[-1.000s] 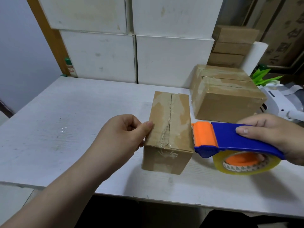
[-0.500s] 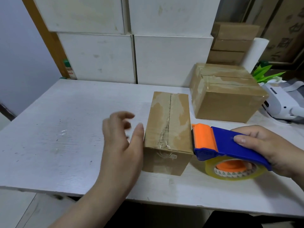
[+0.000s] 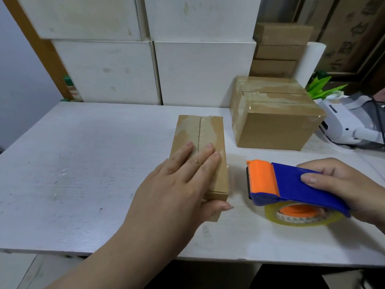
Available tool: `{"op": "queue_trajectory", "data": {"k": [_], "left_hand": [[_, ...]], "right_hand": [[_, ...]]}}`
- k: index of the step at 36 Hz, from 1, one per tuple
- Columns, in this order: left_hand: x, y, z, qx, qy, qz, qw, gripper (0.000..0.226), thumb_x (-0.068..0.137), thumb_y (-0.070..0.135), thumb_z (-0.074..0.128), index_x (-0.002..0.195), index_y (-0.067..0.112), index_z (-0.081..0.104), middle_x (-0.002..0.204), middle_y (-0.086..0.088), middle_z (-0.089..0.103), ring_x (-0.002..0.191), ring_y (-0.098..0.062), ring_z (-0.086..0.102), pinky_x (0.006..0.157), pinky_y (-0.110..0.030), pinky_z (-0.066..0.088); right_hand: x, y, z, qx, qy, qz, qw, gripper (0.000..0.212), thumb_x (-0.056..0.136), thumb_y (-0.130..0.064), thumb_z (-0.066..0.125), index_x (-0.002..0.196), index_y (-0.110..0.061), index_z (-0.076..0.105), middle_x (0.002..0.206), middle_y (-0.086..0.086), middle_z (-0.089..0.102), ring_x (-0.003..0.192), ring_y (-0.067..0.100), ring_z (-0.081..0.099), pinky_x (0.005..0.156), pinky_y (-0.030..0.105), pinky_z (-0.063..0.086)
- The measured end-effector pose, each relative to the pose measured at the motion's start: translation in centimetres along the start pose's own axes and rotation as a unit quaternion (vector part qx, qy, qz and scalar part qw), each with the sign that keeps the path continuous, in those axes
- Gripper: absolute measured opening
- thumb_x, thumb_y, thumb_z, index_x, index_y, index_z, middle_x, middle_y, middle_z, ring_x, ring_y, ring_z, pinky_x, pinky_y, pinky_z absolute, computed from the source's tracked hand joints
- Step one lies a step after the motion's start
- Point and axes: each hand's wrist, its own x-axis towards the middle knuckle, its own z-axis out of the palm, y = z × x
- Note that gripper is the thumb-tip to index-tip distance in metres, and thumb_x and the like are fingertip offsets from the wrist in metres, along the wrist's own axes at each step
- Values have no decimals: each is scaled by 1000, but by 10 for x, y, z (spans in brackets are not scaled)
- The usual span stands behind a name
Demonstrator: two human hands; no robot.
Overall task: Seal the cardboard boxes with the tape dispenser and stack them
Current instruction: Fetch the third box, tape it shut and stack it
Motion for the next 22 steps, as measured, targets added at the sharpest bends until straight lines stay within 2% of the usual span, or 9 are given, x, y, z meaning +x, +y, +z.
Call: {"op": "queue_trajectory", "data": {"k": [4, 7, 11, 12, 14, 16, 18, 21, 22], "left_hand": [[0, 1, 0, -2, 6, 2, 1000, 80, 92, 71, 39, 147, 16, 59, 154, 2, 56, 143, -29, 52, 102, -43, 56], [1, 1, -1, -10, 0, 2, 1000, 79, 93, 70, 38, 148, 17, 58, 154, 2, 55, 144, -29, 51, 102, -46, 57], [3, 3, -2, -1, 3, 4, 1000, 79, 93, 69, 38, 148, 17, 58, 154, 1, 56, 143, -30, 52, 101, -46, 55], [3, 3, -2, 3, 9, 5, 1000, 78, 92, 68, 38, 147, 16, 59, 152, 0, 58, 142, -31, 53, 101, -45, 55], [3, 3, -2, 4, 17, 5, 1000, 79, 92, 68, 38, 147, 15, 60, 151, -1, 59, 141, -31, 55, 100, -46, 56], [2, 3, -2, -2, 11, 2, 1000, 79, 93, 68, 37, 148, 16, 58, 152, -1, 57, 141, -31, 54, 100, -48, 58], [2, 3, -2, -6, 7, -1, 1000, 80, 94, 69, 36, 149, 16, 57, 154, -1, 56, 143, -31, 52, 100, -49, 58], [2, 5, -3, 2, 17, -1, 1000, 80, 94, 70, 34, 149, 17, 57, 154, 1, 56, 142, -29, 53, 99, -45, 57], [2, 4, -3, 3, 19, -1, 1000, 80, 95, 70, 33, 148, 17, 58, 154, 2, 56, 142, -28, 53, 99, -43, 56]], "right_hand": [[-3, -16, -3, -60, -7, 11, 998, 81, 54, -86, 77, 71, -7, 76, 61, 13, 68, 53, 19, 62, 53, 19, 47], [-1, -46, 4, -147, -14, 44, 988, 80, 52, -94, 69, 71, -17, 79, 64, 9, 72, 55, 14, 66, 57, 21, 49], [0, -91, 15, -254, 1, 78, 964, 92, 45, -101, 60, 84, -20, 81, 70, 9, 74, 70, 32, 71, 67, 43, 54], [1, -102, 19, -276, 7, 82, 958, 88, 46, -99, 61, 86, -23, 82, 70, 7, 75, 69, 29, 72, 68, 42, 55], [1, -118, 23, -313, 24, 87, 945, 61, 58, -84, 65, 82, -31, 82, 65, -1, 76, 59, 15, 70, 66, 35, 55], [2, -131, 26, -343, 45, 89, 934, 45, 63, -79, 64, 78, -40, 80, 63, -10, 75, 57, 7, 69, 68, 33, 57], [1, -138, 35, -420, 58, 88, 901, 45, 63, -82, 62, 75, -41, 78, 59, -10, 72, 58, 10, 68, 67, 34, 58], [9, -128, 53, -574, 90, 57, 812, 58, 71, -74, 65, 70, -17, 68, 54, 0, 60, 57, 19, 59, 53, 30, 42], [11, -123, 58, -604, 98, 50, 790, 56, 73, -70, 65, 69, -14, 64, 57, 0, 57, 57, 20, 56, 52, 28, 37]]}}
